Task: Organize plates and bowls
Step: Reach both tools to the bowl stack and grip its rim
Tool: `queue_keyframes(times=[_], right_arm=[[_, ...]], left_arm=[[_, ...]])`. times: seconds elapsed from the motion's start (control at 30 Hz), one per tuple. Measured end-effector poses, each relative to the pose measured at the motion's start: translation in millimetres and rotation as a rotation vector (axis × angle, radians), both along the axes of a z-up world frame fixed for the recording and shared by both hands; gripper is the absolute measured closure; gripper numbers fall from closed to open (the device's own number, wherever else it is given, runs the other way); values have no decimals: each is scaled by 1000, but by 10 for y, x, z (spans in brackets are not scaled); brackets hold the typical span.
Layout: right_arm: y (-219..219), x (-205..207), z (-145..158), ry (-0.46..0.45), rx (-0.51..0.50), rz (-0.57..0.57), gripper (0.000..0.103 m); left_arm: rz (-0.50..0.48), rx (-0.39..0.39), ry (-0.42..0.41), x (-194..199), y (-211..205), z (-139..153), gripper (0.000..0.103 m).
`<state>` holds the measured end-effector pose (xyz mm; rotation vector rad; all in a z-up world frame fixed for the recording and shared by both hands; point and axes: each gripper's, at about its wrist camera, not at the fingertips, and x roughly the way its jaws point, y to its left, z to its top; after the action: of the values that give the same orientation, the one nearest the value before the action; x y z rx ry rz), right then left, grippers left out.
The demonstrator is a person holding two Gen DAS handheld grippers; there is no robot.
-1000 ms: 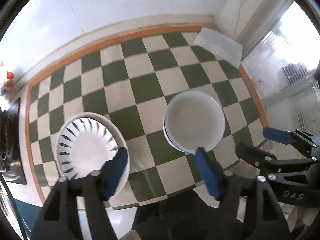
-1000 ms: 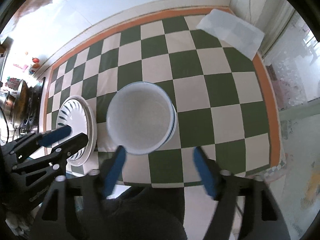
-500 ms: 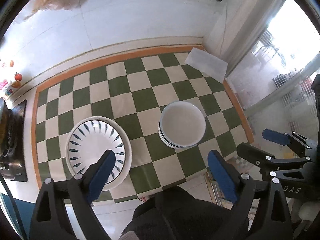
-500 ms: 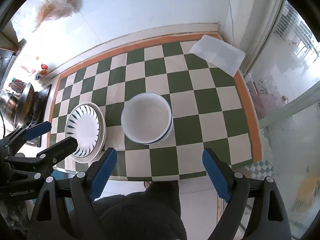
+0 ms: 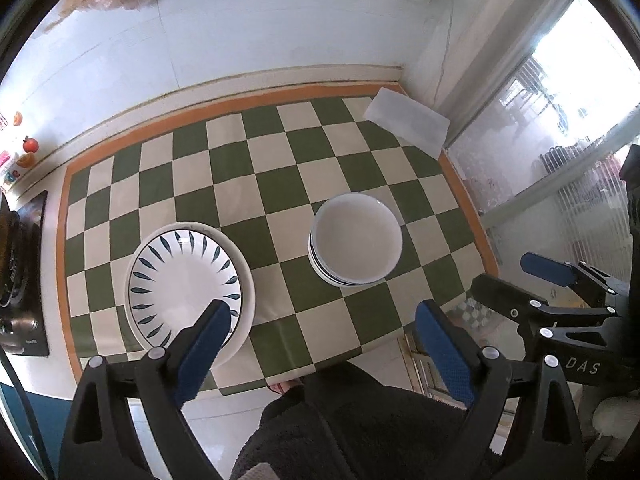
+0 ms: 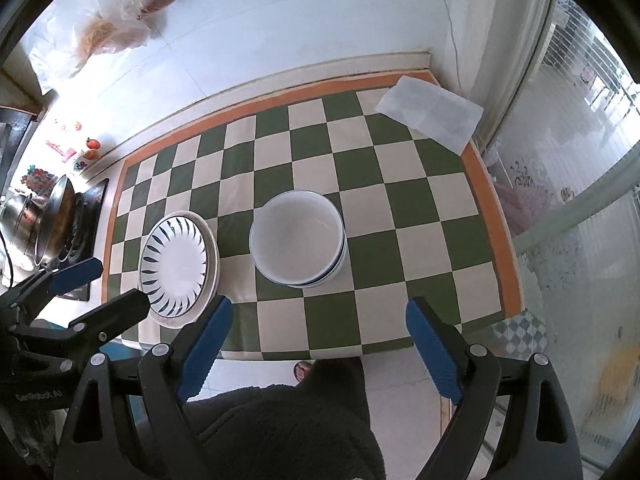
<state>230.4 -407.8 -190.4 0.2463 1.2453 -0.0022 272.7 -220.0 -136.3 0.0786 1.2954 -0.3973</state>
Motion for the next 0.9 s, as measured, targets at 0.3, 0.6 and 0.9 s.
queue_keyframes(times=[0.3,0.6,0.9], right_arm=[[-193,196,-324,1,164,-32,12],[-527,666,-1382,126,300,-131,12],[-634,953,-2227,203,523,-180,14]], left_arm=[[82,-128,184,560,29,-657,8],[145,-216,440,1147,-61,-1575,10],[154,-250,603,1407,-191,-2169,10]])
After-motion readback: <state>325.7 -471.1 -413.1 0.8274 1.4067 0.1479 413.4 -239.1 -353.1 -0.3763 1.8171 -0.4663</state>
